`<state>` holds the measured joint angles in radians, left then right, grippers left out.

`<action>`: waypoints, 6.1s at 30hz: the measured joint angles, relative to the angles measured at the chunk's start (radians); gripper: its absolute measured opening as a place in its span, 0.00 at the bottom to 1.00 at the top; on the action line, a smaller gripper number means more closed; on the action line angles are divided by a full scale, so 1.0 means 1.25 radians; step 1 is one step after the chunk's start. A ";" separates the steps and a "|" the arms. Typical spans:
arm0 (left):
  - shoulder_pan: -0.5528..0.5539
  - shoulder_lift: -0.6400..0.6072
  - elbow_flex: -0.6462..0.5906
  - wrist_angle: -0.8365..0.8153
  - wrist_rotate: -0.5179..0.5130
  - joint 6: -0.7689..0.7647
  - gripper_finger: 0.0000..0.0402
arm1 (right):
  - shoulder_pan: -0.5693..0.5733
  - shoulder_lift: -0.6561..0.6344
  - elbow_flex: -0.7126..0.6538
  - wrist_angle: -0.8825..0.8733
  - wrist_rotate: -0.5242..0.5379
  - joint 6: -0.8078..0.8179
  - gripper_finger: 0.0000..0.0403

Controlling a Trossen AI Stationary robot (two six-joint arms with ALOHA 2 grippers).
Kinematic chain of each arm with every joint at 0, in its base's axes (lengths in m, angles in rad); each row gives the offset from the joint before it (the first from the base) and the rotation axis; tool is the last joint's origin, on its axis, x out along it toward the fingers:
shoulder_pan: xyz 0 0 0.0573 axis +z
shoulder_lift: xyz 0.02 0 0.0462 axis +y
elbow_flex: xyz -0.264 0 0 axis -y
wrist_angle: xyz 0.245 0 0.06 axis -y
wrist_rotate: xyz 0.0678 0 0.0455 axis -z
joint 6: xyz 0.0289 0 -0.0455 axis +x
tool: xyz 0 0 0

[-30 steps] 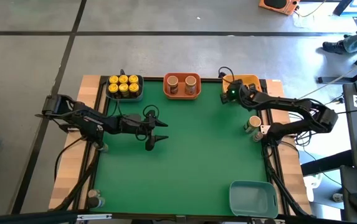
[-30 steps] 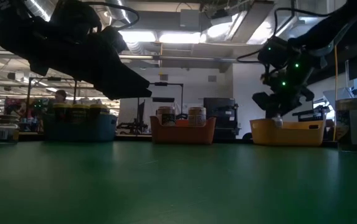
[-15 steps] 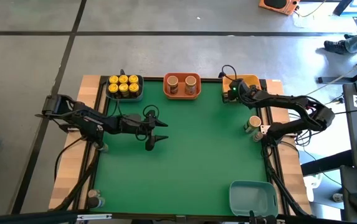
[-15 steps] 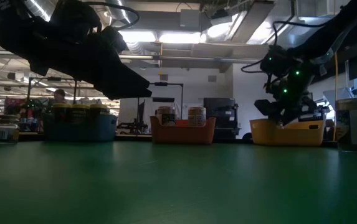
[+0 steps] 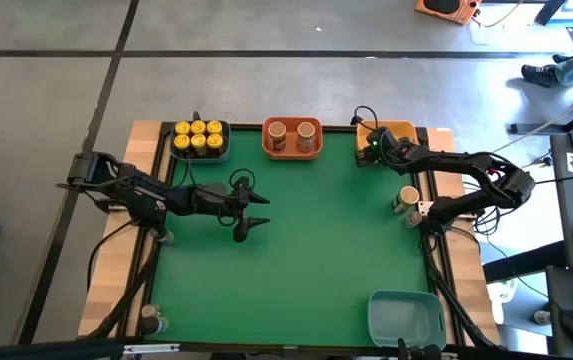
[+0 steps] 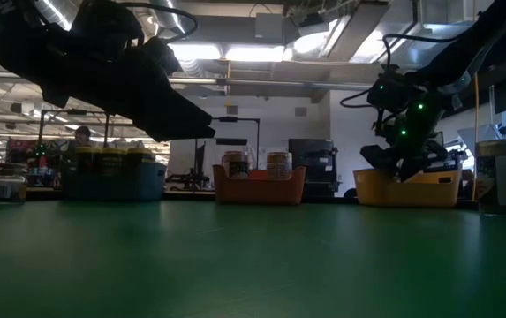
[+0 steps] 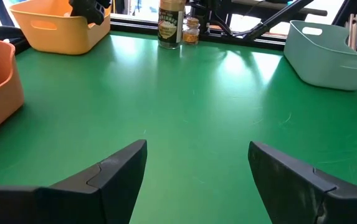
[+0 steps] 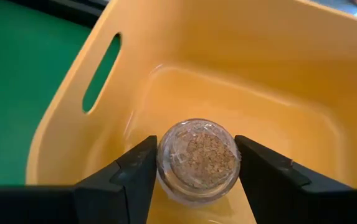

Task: Sort spices by type
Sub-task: Put the brown seasoning bottle into the yellow bin, then put the gold seasoning bottle into the orange bin

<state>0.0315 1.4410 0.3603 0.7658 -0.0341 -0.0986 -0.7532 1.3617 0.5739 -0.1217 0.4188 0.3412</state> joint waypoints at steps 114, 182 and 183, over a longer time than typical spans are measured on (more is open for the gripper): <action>0.001 0.000 0.000 -0.041 0.000 -0.020 0.69 | 0.414 -0.172 0.198 -0.893 -0.289 0.530 0.80; 0.001 0.000 0.000 -0.041 -0.010 -0.042 0.69 | 0.440 0.127 0.313 0.094 -0.097 -0.273 0.71; 0.001 0.000 0.000 -0.041 -0.016 -0.042 0.69 | 0.440 0.135 0.313 0.114 -0.090 -0.298 0.71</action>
<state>0.0330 1.4410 0.3603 0.7151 -0.0545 -0.1509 -0.2035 1.5306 0.9653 0.0211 0.3063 -0.0317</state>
